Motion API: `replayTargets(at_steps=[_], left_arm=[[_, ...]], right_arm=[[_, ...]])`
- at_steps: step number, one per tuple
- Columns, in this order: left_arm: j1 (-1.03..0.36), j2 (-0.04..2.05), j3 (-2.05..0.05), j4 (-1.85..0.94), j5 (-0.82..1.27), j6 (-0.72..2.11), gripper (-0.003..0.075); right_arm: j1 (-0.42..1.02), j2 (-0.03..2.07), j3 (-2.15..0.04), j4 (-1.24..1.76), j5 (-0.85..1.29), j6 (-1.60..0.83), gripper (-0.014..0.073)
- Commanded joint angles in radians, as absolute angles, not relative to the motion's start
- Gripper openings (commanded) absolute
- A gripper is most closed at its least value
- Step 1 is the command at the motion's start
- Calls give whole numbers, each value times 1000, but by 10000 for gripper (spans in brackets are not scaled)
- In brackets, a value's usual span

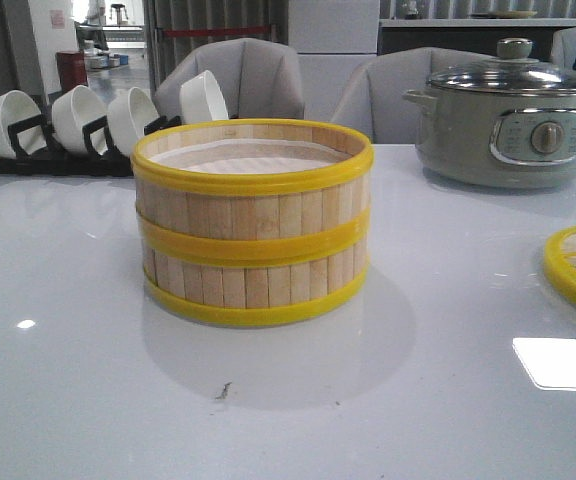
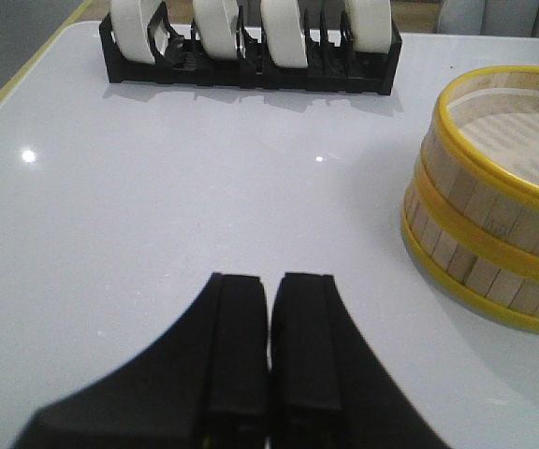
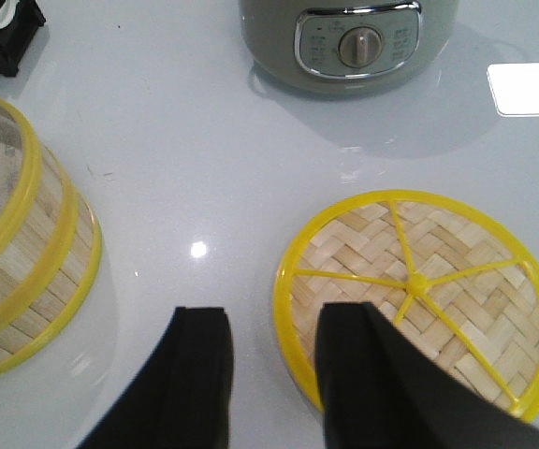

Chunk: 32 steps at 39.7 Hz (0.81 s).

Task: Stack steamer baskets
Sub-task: 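Raise the left gripper away from the stacked baskets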

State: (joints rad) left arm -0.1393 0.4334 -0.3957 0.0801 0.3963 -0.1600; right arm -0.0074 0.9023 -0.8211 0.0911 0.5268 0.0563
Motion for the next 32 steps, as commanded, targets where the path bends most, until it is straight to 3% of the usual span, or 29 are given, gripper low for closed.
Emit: replayTargets(at_steps=[1, 6, 7, 20, 28, 32], left_arm=[[-140, 436, -423, 80, 300, -166, 86], [-140, 436, -423, 80, 306, -166, 86], [-140, 436, -421, 80, 305, -166, 86], [-140, 436, -421, 80, 305, -166, 86], [-140, 436, -421, 80, 305, -166, 86], [-140, 436, -421, 80, 305, -166, 86]], right_arm=[[-11, 895, -858, 95, 472, 53, 232], [-11, 895, -858, 93, 483, 52, 32], [-11, 895, -858, 93, 483, 52, 24], [-11, 895, -858, 92, 534, 51, 42], [-11, 895, -858, 92, 622, -87, 215], [-11, 895, -858, 92, 631, -92, 229]])
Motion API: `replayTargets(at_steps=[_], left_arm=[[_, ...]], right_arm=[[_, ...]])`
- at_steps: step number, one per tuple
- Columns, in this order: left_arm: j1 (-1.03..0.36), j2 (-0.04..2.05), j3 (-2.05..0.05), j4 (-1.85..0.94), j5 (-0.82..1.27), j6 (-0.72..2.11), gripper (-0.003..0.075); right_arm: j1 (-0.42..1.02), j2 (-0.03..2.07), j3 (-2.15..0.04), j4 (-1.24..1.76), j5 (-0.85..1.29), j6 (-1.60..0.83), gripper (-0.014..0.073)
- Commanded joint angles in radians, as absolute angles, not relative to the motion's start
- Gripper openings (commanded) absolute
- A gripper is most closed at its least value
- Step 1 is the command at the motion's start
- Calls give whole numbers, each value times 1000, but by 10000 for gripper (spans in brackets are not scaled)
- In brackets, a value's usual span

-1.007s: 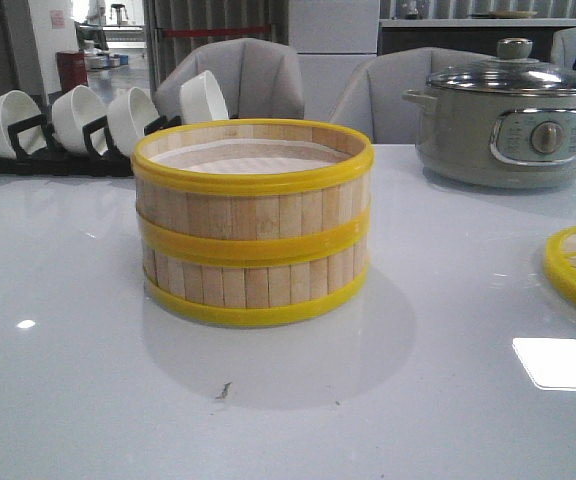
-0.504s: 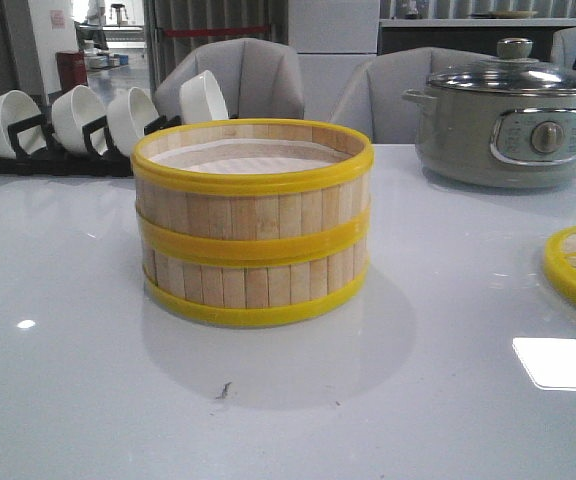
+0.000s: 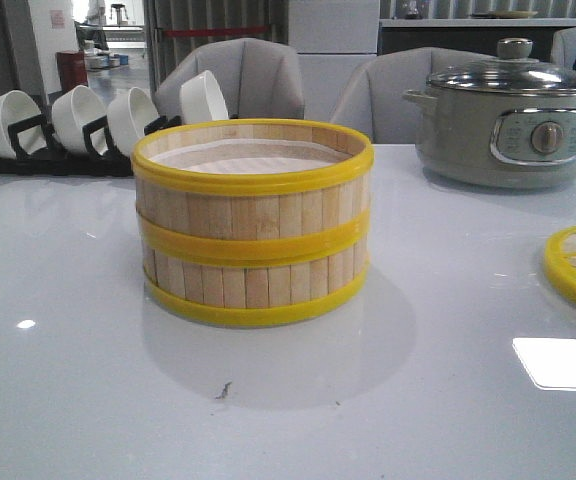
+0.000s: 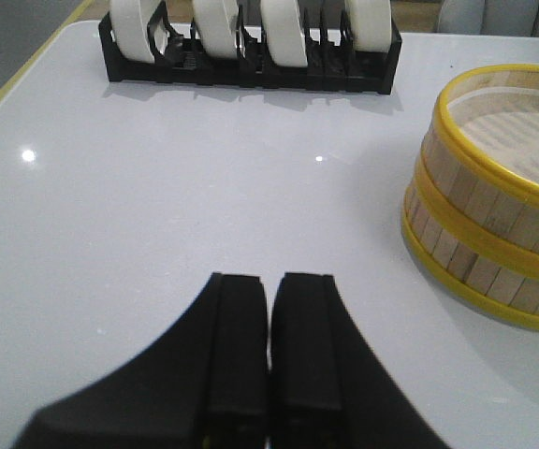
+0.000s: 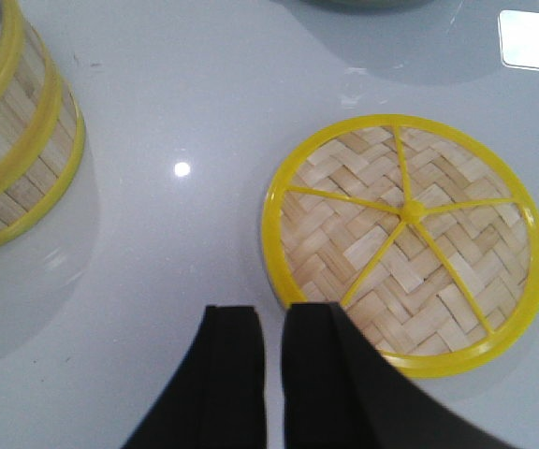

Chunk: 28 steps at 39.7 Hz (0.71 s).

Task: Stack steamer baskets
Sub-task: 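Raise the left gripper away from the stacked baskets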

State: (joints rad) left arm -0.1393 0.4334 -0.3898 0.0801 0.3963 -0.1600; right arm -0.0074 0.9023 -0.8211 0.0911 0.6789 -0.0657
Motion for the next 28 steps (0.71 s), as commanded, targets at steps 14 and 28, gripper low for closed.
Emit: replayTargets(at_steps=[14, 28], left_arm=[[-140, 436, -421, 80, 305, -166, 86], [-140, 436, -421, 80, 305, -166, 86]], right_arm=[[-13, 971, -858, 88, 611, -91, 234], [-188, 1286, -1032, 82, 592, -88, 310]])
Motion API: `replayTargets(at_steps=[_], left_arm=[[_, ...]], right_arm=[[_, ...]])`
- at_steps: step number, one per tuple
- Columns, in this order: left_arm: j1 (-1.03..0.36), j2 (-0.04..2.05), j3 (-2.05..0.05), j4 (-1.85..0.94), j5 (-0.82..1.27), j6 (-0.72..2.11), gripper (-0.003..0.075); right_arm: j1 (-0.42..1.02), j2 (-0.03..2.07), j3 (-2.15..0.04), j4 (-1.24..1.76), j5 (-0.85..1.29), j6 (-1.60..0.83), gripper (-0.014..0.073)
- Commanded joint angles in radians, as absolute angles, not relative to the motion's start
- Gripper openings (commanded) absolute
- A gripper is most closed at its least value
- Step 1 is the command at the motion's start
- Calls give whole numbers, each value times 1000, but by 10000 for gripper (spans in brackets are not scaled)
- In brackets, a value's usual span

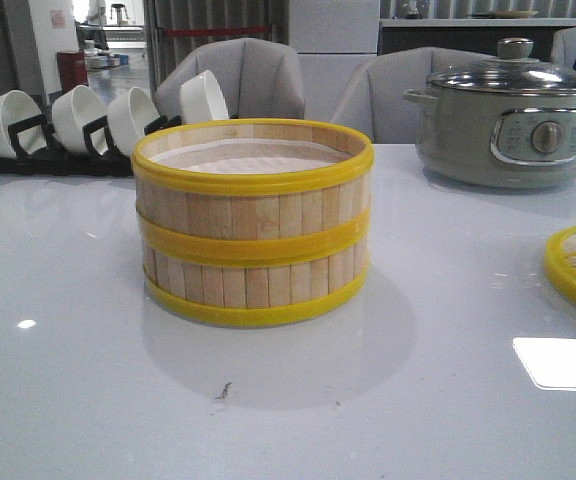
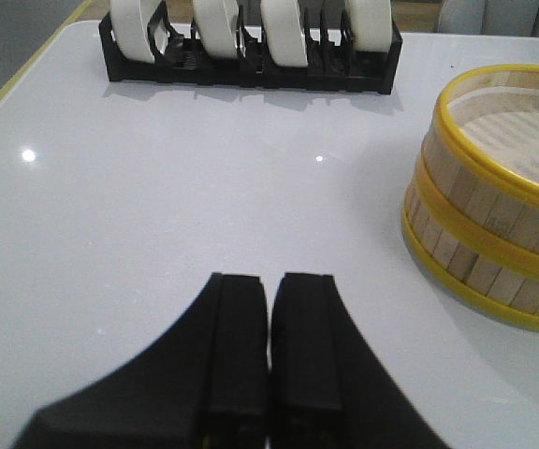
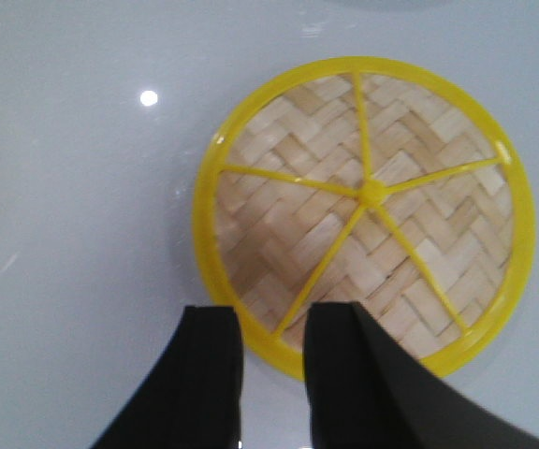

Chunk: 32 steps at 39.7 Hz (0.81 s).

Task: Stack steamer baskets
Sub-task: 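Raise the left gripper away from the stacked baskets, then grasp the woven bamboo lid at its center hub with the right gripper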

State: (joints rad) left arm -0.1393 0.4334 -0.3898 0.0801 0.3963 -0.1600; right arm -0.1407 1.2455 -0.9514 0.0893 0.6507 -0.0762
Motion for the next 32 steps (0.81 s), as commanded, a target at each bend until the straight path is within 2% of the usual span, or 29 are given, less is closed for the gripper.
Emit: replayTargets(at_steps=[1, 17, 32], left_arm=[[-140, 436, -421, 80, 305, -166, 86], [-140, 436, -421, 80, 305, -166, 86], [-140, 436, -421, 80, 305, -166, 86]], right_arm=[[-203, 1304, -1044, 82, 592, -88, 310], [-252, 1608, -1215, 103, 613, -68, 310], [-252, 1722, -1261, 113, 618, -68, 310]])
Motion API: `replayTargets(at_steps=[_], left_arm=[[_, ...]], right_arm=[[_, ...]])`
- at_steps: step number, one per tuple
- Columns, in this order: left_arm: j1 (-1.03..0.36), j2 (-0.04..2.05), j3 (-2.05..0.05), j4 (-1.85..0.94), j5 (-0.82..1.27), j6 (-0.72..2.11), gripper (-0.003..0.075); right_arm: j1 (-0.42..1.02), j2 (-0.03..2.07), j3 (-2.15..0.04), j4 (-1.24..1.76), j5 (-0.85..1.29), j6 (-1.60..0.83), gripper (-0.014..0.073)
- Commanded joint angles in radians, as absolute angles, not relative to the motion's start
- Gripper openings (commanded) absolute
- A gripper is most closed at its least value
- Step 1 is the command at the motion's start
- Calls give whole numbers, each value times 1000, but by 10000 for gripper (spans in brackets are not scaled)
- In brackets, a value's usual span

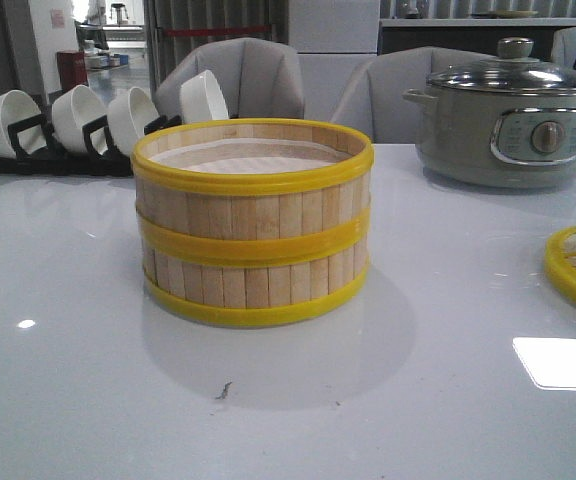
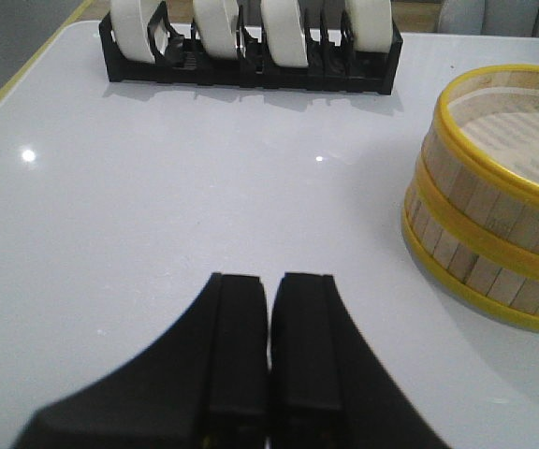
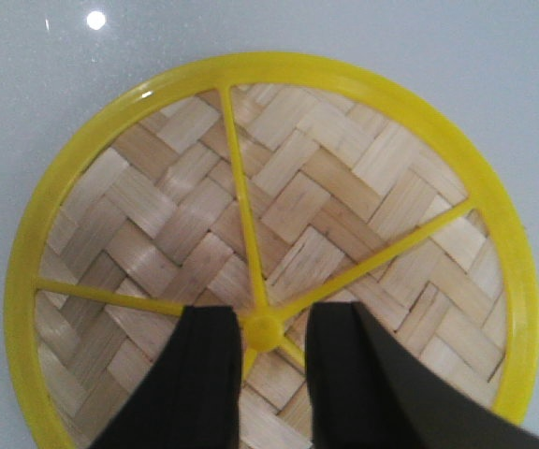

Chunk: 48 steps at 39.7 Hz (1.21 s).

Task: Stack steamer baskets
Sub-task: 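Grasp the woven bamboo lid at its center hub with the right gripper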

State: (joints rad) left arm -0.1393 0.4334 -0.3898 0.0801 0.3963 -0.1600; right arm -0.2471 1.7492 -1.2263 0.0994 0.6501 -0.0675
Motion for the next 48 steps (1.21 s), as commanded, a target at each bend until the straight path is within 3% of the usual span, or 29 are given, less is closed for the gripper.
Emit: replayTargets(at_steps=[1, 39, 42, 48], left_arm=[[-140, 436, -421, 80, 305, -166, 86], [-140, 436, -421, 80, 305, -166, 86], [-140, 436, -421, 80, 305, -166, 86], [-140, 436, -421, 80, 305, -166, 86]], right_arm=[[-252, 1726, -1261, 113, 619, -68, 310], [-239, 1811, -1259, 138, 607, -68, 307], [-239, 1811, -1259, 138, 609, -68, 269], [-237, 1811, -1259, 138, 616, -68, 51]])
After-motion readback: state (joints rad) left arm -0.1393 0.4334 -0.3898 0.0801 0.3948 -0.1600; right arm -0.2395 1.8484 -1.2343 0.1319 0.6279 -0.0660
